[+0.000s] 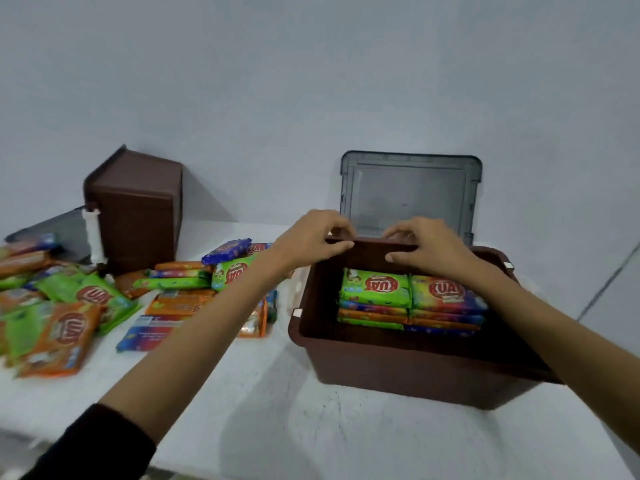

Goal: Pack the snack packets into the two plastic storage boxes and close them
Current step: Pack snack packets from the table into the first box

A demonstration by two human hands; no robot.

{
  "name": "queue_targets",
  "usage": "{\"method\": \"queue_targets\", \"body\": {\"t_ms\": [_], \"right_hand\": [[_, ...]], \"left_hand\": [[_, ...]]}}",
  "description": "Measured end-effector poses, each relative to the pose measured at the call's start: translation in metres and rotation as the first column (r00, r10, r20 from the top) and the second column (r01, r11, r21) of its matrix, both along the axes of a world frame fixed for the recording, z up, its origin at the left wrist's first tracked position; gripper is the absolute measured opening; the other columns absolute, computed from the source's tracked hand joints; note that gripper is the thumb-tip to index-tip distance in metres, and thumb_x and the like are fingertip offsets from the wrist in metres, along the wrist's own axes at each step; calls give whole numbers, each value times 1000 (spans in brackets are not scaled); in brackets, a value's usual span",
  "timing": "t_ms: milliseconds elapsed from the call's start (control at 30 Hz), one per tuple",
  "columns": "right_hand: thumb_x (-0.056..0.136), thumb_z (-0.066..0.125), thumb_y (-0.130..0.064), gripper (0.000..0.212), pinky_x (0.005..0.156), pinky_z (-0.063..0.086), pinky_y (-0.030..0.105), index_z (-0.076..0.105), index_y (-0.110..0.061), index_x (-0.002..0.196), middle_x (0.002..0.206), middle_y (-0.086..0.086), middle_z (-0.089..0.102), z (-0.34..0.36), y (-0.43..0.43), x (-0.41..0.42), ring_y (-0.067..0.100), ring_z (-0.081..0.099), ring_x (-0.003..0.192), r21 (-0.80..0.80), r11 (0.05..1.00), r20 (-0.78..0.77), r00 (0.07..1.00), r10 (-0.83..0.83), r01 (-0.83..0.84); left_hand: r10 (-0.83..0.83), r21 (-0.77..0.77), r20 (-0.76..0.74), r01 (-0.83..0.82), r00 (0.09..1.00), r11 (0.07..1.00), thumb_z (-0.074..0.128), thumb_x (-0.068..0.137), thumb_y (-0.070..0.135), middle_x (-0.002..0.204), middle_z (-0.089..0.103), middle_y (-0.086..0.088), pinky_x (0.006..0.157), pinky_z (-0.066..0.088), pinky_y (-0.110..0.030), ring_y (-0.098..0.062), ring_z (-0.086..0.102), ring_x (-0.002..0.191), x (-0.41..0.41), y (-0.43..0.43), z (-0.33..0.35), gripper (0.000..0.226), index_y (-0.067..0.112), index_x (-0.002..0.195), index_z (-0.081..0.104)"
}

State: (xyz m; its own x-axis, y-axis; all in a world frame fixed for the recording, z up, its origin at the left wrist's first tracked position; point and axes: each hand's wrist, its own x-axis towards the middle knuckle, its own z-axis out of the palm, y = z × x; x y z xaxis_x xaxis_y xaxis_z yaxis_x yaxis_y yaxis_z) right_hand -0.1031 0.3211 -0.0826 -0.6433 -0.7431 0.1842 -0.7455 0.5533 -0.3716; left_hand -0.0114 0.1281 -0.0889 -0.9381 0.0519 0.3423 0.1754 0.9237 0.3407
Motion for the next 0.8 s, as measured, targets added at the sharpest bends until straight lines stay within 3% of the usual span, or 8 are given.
{"method": "queue_targets", "body": {"t_ms": [233, 367, 467, 600, 700, 800], "right_hand": [[78, 71, -27, 40, 86, 49, 38, 60, -22, 117, 106, 4, 61, 9, -99, 37, 21, 59, 98, -49, 966, -7, 967, 255, -255], [78, 70, -26, 44, 88, 47, 38, 57, -23, 120, 110, 6, 60, 0, -157, 67, 23, 57, 104, 26, 918, 20, 918, 396, -396], [79, 68, -32, 58, 93, 41, 33, 48, -23, 133, 125, 11, 54, -15, -198, 96, 26, 50, 116, 193, 829, -8, 844, 536, -524], [83, 62, -45, 88, 104, 33, 42, 4, -32, 148, 144, 16, 27, -48, -236, 137, 34, 31, 131, 614, 581, 14, 744, 668, -534], [83, 61, -47, 92, 111, 27, 48, -2, -34, 148, 155, 16, 6, -70, -243, 153, 38, 14, 141, 732, 468, 63, 734, 677, -494], [85, 58, -48, 84, 111, 28, 45, 6, -29, 149, 155, 17, 6, -77, -243, 155, 40, 17, 140, 732, 491, 8, 726, 687, -473]], "left_hand": [[358, 4, -10, -357, 934, 934, 62, 87, 18, 98, 65, -8, 80, 43, -26, -19, 60, 93, 77, -97, 8, 18, 11, 102, 68], [625, 0, 3, -625, 781, 781, 66, 83, 20, 107, 57, -12, 87, 40, -30, -24, 54, 101, 140, -151, -18, 30, 12, 112, 64], [802, 42, 30, -802, 597, 595, 71, 78, 26, 120, 48, -17, 97, 39, -38, -32, 47, 114, 189, -179, -51, 49, 13, 124, 56], [922, -80, 221, -936, 320, 344, 67, 80, 39, 142, 30, -20, 109, 27, -46, -38, 28, 133, 245, -197, -88, 67, 24, 139, 37], [917, -127, 291, -939, 273, 319, 64, 82, 42, 140, 32, -21, 109, 27, -48, -38, 29, 131, 270, -199, -109, 71, 28, 142, 29], [927, -123, 252, -941, 276, 314, 60, 85, 38, 135, 35, -18, 98, 38, -47, -37, 34, 125, 278, -197, -119, 67, 30, 143, 26]]}}
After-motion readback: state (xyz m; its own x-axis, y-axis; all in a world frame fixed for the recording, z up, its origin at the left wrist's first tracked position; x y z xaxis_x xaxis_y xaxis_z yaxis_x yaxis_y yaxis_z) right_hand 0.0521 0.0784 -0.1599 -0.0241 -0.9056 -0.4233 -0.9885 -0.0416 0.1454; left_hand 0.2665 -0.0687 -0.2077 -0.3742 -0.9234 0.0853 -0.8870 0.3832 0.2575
